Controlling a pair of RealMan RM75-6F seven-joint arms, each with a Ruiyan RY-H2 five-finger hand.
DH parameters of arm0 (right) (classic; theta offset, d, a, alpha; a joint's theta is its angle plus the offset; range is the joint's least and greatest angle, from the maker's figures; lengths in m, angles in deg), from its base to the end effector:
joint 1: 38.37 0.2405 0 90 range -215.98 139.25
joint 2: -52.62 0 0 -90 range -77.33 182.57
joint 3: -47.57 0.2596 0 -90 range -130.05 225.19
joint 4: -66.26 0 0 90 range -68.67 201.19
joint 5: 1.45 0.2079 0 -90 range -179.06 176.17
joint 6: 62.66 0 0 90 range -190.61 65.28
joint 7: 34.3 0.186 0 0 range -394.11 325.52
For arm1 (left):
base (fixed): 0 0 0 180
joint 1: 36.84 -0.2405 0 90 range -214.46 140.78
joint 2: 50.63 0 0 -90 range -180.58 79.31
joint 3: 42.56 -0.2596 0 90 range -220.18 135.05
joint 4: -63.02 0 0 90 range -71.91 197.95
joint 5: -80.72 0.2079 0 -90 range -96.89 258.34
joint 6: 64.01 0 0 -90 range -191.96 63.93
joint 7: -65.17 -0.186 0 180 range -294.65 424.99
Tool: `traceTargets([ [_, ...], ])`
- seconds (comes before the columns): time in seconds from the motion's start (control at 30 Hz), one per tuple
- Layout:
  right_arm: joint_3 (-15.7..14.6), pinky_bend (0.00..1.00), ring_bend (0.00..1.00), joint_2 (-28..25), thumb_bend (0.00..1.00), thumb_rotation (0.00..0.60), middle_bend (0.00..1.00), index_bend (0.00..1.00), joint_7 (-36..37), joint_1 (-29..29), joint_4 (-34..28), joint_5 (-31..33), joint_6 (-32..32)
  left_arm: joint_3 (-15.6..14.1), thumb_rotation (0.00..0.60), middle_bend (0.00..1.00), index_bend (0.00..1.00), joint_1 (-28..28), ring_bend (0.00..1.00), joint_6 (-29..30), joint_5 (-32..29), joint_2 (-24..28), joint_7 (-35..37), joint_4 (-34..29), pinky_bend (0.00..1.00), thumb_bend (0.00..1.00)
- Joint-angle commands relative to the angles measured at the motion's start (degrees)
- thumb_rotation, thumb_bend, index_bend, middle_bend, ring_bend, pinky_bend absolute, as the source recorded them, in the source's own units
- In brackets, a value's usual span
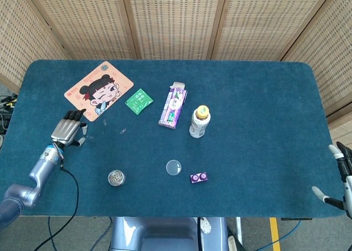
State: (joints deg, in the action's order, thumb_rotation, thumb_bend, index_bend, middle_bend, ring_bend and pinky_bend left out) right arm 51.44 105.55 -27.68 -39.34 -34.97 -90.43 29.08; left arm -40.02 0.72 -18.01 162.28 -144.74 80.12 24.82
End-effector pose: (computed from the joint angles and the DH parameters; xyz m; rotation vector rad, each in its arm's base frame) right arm -0.2938 -0.1939 0.2268 1.2871 -0.8930 1.0056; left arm -0.3279 0.4297 0.0155 -1.7576 -0.9244 -0.6062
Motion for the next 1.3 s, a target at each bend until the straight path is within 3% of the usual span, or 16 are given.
traceTargets([
  [0.03,0.0,0.0,0.0,0.0,0.0,0.6,0.0,0.04,0.0,0.0,0.0,0.0,0.0,0.2,0.6,0.0,0.53,0.2,0.0,-0.8,-0.5,0.0,-0.7,-0.4,0.0,0.37],
  [1.3,-0.1,0.0,0.0,-0.5,0.0,0.6,0.0,0.04,1.8,-0.2,0.4,0.0,0.2,0.9,0.6,0.0,0.53,1.0,0.0,-3.0,-2.2,-3.0,-4.0,0.1,0.0,0.4],
])
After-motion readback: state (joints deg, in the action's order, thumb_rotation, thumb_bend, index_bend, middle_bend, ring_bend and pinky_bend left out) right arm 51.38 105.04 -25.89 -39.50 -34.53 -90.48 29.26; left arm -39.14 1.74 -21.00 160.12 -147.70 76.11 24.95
